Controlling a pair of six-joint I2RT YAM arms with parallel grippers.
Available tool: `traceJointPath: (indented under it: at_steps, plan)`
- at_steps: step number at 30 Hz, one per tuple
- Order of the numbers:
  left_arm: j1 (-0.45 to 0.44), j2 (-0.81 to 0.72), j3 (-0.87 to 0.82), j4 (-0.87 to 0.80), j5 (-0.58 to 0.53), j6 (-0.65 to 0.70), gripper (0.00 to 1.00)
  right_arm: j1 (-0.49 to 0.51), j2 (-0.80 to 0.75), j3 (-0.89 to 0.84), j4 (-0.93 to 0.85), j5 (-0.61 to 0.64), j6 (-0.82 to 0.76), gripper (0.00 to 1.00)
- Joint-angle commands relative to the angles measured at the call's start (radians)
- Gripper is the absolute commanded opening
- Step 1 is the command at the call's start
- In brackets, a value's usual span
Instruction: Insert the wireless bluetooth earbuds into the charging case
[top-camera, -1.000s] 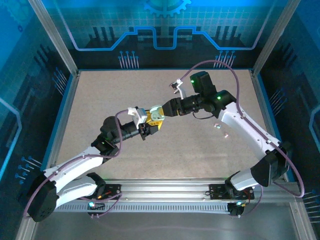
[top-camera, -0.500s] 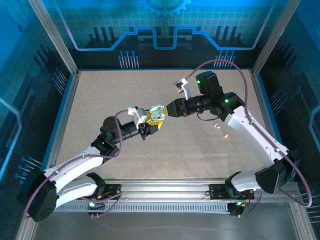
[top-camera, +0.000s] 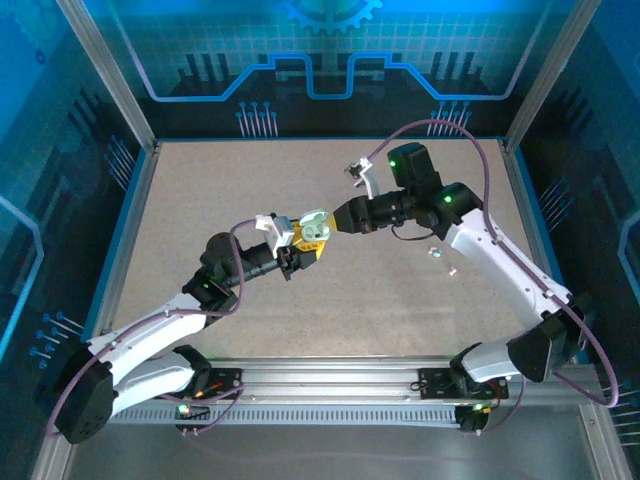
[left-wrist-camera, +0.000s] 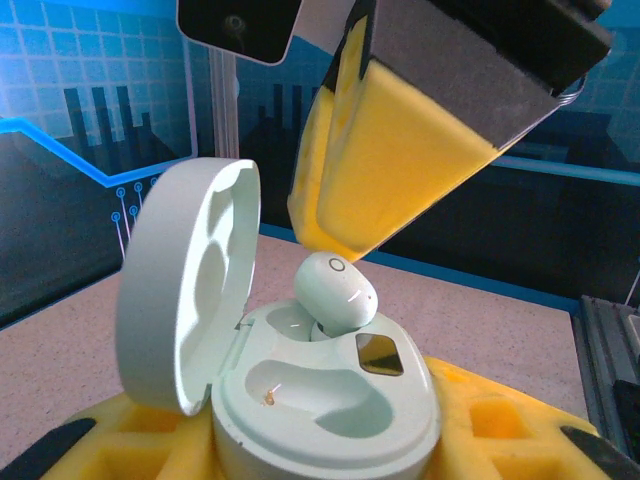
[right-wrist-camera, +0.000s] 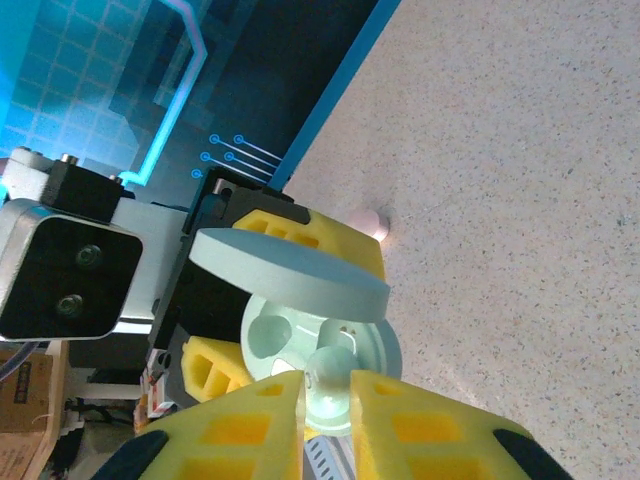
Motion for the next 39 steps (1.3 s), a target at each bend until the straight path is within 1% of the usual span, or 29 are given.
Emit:
traceJointPath:
  at_steps: [1,7,12,15,18,21,23,26,29,31,33,34,35,36,37,39]
  plan:
    - [-0.006,-0.008,0.026,0.02,0.011,0.006,0.34,0.01,0.022,0.016,-0.002,-0.032,0.002,0.2]
    - [-0.007,-0.01,0.028,0.019,0.011,0.008,0.34,0.023,0.037,0.028,0.016,-0.049,-0.002,0.21]
    - [-0.007,-0.011,0.027,0.018,0.011,0.01,0.34,0.02,0.036,0.037,-0.019,-0.017,-0.022,0.23]
    - [-0.006,-0.012,0.026,0.021,0.01,0.011,0.34,0.018,0.031,0.043,-0.039,0.012,-0.031,0.27]
    - [-0.006,-0.011,0.026,0.023,0.01,0.01,0.34,0.016,0.028,0.044,-0.047,0.033,-0.036,0.29]
    - [-0.006,-0.012,0.027,0.022,0.008,0.01,0.34,0.016,0.028,0.049,-0.043,0.006,-0.037,0.31]
    - [-0.007,-0.016,0.026,0.016,0.003,0.015,0.34,0.015,0.005,0.045,-0.033,0.016,-0.039,0.32]
    - [-0.007,-0.025,0.021,0.0,-0.02,0.021,0.34,-0.008,-0.06,0.021,-0.001,0.042,-0.048,0.37]
    - [-0.007,-0.03,0.015,-0.003,-0.035,0.026,0.34,-0.07,-0.144,-0.024,0.009,0.113,-0.068,0.37]
    - [-0.006,-0.031,0.011,-0.005,-0.038,0.027,0.34,-0.156,-0.194,-0.09,0.0,0.198,-0.073,0.37]
    - [-0.007,-0.033,0.006,0.001,-0.04,0.023,0.34,-0.257,-0.217,-0.165,-0.029,0.325,-0.043,0.37]
    - [-0.006,-0.033,0.003,0.005,-0.039,0.022,0.34,-0.318,-0.207,-0.199,-0.061,0.384,-0.023,0.37]
    - [-0.007,-0.035,0.001,0.007,-0.04,0.021,0.34,-0.375,-0.188,-0.222,-0.087,0.41,-0.004,0.36]
    - [-0.006,-0.037,0.0,0.007,-0.04,0.02,0.34,-0.439,-0.154,-0.245,-0.106,0.41,0.001,0.36]
    - [-0.007,-0.039,-0.002,0.008,-0.041,0.018,0.34,-0.485,-0.114,-0.271,-0.11,0.412,-0.005,0.37]
    - [-0.007,-0.042,-0.006,0.014,-0.041,0.008,0.34,-0.545,-0.048,-0.304,-0.109,0.455,-0.012,0.37]
